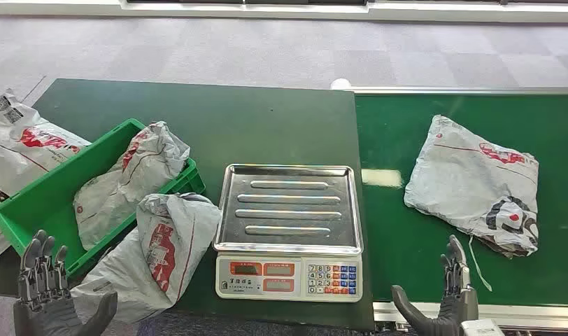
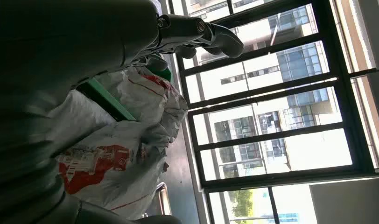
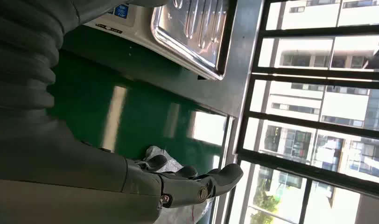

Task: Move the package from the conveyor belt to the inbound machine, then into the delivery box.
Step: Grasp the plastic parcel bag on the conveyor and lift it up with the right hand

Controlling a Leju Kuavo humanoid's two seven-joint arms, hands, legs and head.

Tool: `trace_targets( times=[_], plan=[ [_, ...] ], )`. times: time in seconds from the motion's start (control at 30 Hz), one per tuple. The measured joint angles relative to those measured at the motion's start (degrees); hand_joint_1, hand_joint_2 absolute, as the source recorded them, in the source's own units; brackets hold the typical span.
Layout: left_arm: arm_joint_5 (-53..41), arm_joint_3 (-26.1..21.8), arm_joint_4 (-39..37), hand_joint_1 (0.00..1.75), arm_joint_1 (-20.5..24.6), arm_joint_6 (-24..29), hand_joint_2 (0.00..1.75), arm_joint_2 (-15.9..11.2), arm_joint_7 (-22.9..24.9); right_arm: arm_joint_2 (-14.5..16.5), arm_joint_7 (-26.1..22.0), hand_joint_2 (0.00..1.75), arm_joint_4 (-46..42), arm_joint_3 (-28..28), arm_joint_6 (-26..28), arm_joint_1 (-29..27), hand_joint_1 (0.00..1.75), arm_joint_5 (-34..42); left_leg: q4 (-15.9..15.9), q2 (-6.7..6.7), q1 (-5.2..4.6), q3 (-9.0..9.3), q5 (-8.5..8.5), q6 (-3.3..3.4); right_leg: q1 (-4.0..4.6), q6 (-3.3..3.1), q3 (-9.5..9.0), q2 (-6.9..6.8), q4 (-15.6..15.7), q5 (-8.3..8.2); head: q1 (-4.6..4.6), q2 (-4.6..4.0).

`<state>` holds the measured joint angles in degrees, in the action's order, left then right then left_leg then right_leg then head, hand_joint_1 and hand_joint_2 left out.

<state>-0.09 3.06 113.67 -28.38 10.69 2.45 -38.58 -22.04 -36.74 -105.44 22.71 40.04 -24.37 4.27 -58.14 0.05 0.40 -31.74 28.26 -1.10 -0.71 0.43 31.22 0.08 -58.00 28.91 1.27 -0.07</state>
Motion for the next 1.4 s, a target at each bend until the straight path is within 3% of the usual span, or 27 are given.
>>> trace_targets(
  times=[0.23,0.4,0.5,0.63,0.77,0.87,1.03,1.1,1.23,1.3,1.4],
  plan=[
    [0.06,0.01,0.26,0.00,-0.52,0.58,1.75,-0.13,-0.03,-0.31,0.59,1.75,0.15,-0.07,0.00,0.00,0.00,-1.03,0.00,0.00,0.00,0.01,0.00,0.00,0.00,0.00,-0.01,0.01,0.00,0.00,0.00,0.00],
    [0.05,0.75,0.97,0.00,-1.19,2.29,1.75,-0.26,-0.17,0.43,7.72,1.75,2.88,-5.04,0.00,2.45,0.00,-17.71,0.01,0.08,0.00,-0.42,0.02,0.01,0.00,0.00,-0.10,0.07,0.00,0.00,0.00,0.00],
    [0.49,1.35,1.52,0.00,-1.47,2.55,1.75,-0.49,0.38,-0.07,15.94,1.75,9.39,-10.88,-1.52,9.05,0.00,-28.78,0.00,0.22,0.00,-0.42,0.01,0.05,-0.06,0.09,-0.08,0.21,0.00,-0.12,-0.01,0.00],
    [1.86,1.60,1.92,0.00,-1.77,2.31,1.75,-1.37,0.78,-2.96,26.76,1.75,25.65,-15.85,-7.45,24.85,0.00,-38.62,-0.06,0.48,-0.06,-0.32,-0.22,0.30,-0.23,0.30,0.08,0.43,0.00,-0.46,0.00,0.00],
    [1.29,1.66,2.49,0.00,-1.84,0.38,1.75,-1.76,1.71,-5.46,32.49,1.75,41.17,-17.31,-11.58,38.53,0.00,-44.87,-0.14,0.14,-0.11,-0.26,-0.57,0.42,-0.28,0.42,0.24,0.13,0.00,-0.71,0.01,0.00],
    [0.61,1.53,3.12,0.00,-1.74,-1.24,1.75,-1.67,2.82,-6.07,34.72,1.75,47.78,-17.81,-11.93,43.45,0.00,-46.94,-0.14,-0.10,-0.11,-0.35,-0.59,0.41,-0.28,0.42,0.23,-0.09,0.00,-0.70,0.00,0.00],
    [-0.05,0.08,3.93,0.00,-1.00,-4.78,1.75,-0.84,4.36,-5.76,37.09,1.75,51.64,-18.91,-11.89,45.23,0.00,-48.14,-0.11,-0.18,-0.10,-0.47,-0.59,0.41,-0.25,0.39,0.28,-0.15,0.00,-0.68,0.00,0.00],
    [-0.17,-0.77,4.03,0.00,-0.64,-6.29,1.75,-0.46,4.66,-5.34,39.35,1.75,52.83,-19.67,-16.46,45.69,0.00,-46.25,-0.09,-0.18,-0.10,-0.47,-0.59,0.40,-0.25,0.38,0.29,-0.14,0.00,-0.67,0.00,0.00],
    [-0.02,-2.44,3.90,0.00,0.03,-9.06,1.75,-0.26,4.77,-4.17,45.15,1.75,60.30,-20.69,-34.18,47.68,0.00,-42.04,-0.09,-0.19,-0.10,-0.49,-0.60,0.41,-0.26,0.39,0.30,-0.17,0.00,-0.67,0.00,0.00],
    [0.20,-3.27,3.73,0.00,0.41,-9.70,1.75,-0.25,4.64,-3.44,46.26,1.75,65.52,-20.59,-38.55,48.56,0.00,-41.95,-0.09,-0.27,-0.10,-0.53,-0.64,0.41,-0.26,0.39,0.29,-0.27,0.00,-0.68,0.00,0.00],
    [0.45,-4.26,3.54,0.00,0.61,-10.08,1.75,-0.22,4.51,-2.42,46.73,1.75,71.46,-20.52,-40.76,49.53,0.00,-41.73,-0.09,-0.35,-0.10,-0.57,-0.68,0.39,-0.26,0.39,0.31,-0.35,0.00,-0.68,0.00,0.00]
  ],
)
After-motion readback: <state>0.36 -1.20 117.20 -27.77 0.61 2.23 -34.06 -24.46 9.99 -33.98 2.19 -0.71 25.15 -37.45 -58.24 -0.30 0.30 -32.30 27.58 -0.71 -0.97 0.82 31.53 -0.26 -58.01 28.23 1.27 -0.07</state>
